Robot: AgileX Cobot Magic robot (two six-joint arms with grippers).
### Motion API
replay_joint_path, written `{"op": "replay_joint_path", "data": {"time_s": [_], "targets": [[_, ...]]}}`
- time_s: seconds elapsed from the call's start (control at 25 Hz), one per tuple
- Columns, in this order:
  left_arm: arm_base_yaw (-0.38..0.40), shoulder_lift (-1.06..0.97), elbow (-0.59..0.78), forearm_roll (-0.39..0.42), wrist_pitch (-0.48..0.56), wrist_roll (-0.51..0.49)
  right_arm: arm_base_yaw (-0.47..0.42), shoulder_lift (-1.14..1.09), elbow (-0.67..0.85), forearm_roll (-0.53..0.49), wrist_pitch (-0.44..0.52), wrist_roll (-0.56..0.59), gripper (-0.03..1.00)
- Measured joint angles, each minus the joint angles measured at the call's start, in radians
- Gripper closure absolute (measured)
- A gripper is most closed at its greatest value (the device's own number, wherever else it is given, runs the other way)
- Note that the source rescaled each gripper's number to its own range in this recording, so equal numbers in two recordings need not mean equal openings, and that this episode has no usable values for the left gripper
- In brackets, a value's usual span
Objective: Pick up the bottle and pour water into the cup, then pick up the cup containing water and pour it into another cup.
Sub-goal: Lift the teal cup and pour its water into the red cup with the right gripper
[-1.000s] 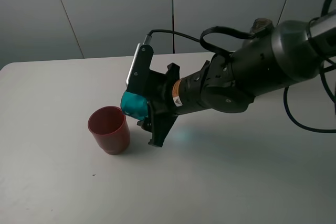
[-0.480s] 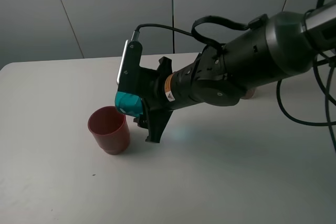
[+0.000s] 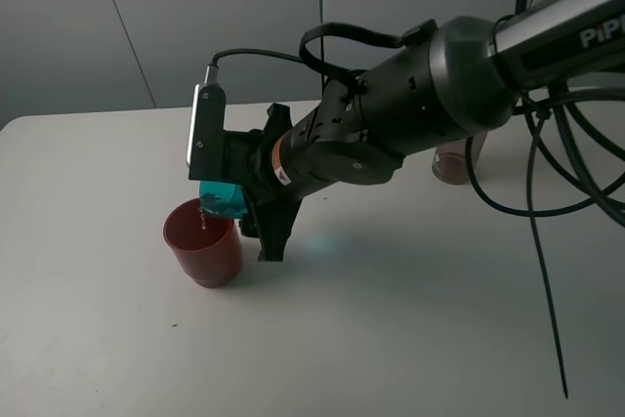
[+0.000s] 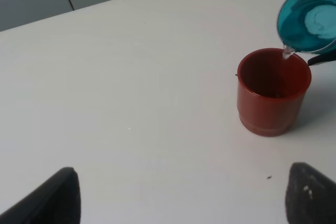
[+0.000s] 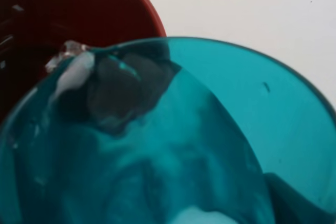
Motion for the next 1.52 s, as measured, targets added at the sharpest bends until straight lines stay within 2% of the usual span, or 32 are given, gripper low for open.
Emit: {"op": "replay_joint_path", "data": {"time_s": [0.72,1.28,1.52], "targets": [[0.0,0.0,0.0,0.0,0.0,0.0,0.011,0.004,-0.044,-0.205,0.04,-0.004,0.89],[0.0,0.0,0.0,0.0,0.0,0.0,0.011,0.004,-0.044,-0.388,-0.054,-0.006,0.89],[0.0,0.0,0.0,0.0,0.0,0.0,0.011,0.015,-0.076,-0.399,-0.06,-0.006,0.89]]}}
